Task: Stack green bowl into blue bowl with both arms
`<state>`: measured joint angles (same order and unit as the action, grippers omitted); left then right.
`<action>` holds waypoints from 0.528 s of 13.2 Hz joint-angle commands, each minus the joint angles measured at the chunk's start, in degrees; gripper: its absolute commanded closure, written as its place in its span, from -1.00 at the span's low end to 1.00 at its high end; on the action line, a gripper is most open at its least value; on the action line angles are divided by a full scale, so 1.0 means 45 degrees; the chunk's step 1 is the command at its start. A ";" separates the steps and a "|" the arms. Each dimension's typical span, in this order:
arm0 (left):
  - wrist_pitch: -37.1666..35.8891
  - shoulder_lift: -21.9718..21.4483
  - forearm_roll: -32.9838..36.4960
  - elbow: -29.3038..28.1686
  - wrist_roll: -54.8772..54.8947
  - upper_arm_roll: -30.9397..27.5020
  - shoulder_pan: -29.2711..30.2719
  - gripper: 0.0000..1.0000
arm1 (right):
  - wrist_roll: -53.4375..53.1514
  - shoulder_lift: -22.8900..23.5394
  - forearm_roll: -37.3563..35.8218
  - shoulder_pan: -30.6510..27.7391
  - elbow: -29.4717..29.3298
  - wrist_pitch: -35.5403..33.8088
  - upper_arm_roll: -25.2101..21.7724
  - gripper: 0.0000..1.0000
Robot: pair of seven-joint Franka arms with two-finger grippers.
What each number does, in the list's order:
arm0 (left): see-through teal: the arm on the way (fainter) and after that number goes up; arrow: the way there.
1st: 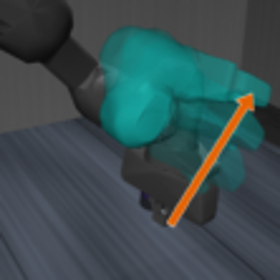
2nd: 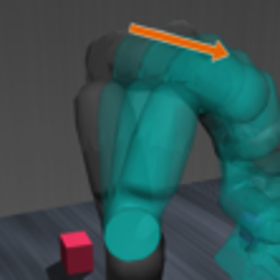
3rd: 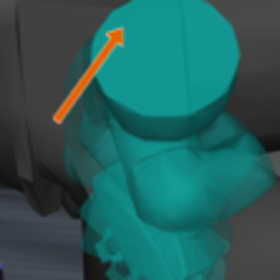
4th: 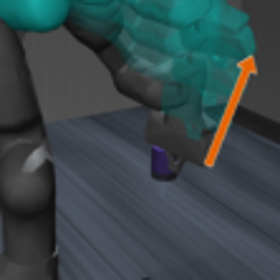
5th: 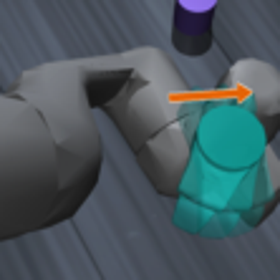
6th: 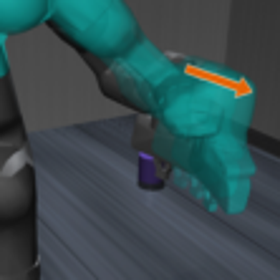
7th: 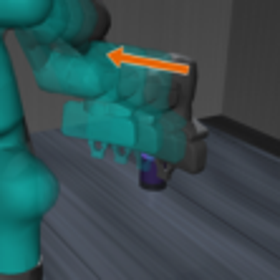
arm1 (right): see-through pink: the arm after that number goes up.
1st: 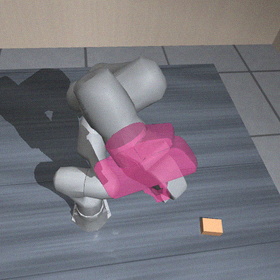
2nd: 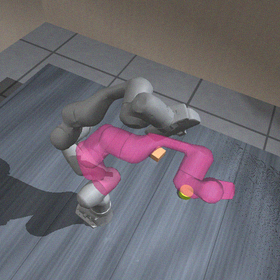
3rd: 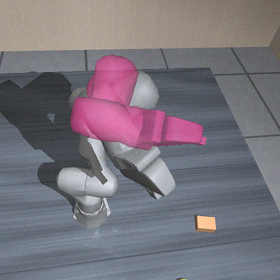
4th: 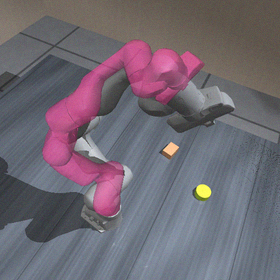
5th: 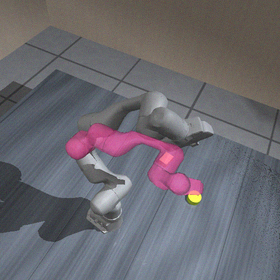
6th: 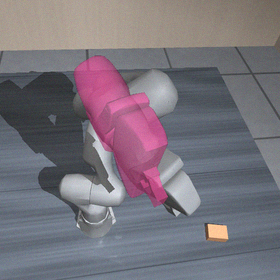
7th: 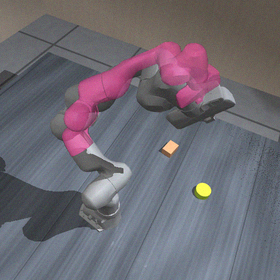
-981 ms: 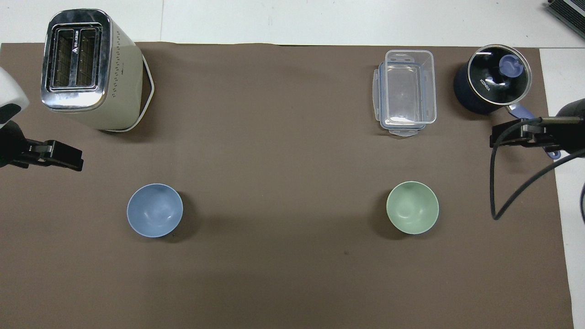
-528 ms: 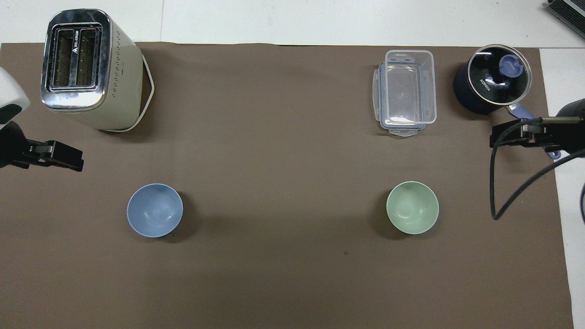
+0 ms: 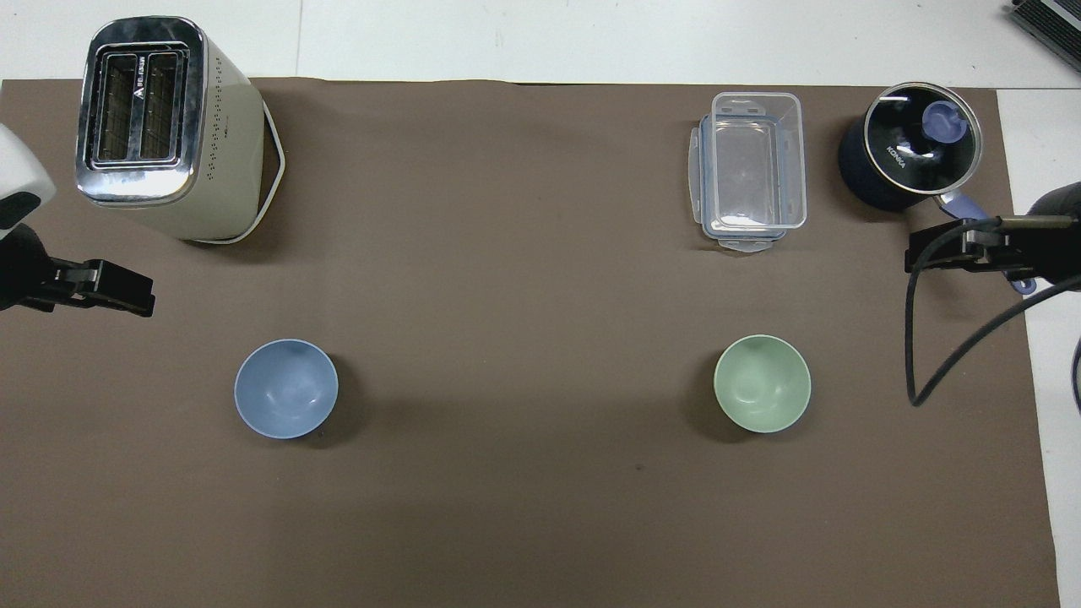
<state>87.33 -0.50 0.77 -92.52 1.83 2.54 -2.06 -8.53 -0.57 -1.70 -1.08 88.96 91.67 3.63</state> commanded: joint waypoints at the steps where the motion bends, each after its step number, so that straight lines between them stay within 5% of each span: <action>1: 0.0008 -0.0337 0.0160 -0.0414 -0.0173 -0.0075 -0.0127 -1.00 | -0.0215 0.0146 -0.0032 -0.0053 -0.0258 -0.0137 0.0033 -1.00; 7: 0.0144 -0.0533 -0.0014 -0.0786 -0.0153 -0.0075 -0.0127 -1.00 | -0.0215 0.0146 -0.0032 -0.0053 -0.0258 -0.0137 0.0033 -1.00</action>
<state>87.33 -0.81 0.75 -93.45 1.80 2.57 -2.07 -8.53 -0.57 -1.70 -1.08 88.96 91.67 3.63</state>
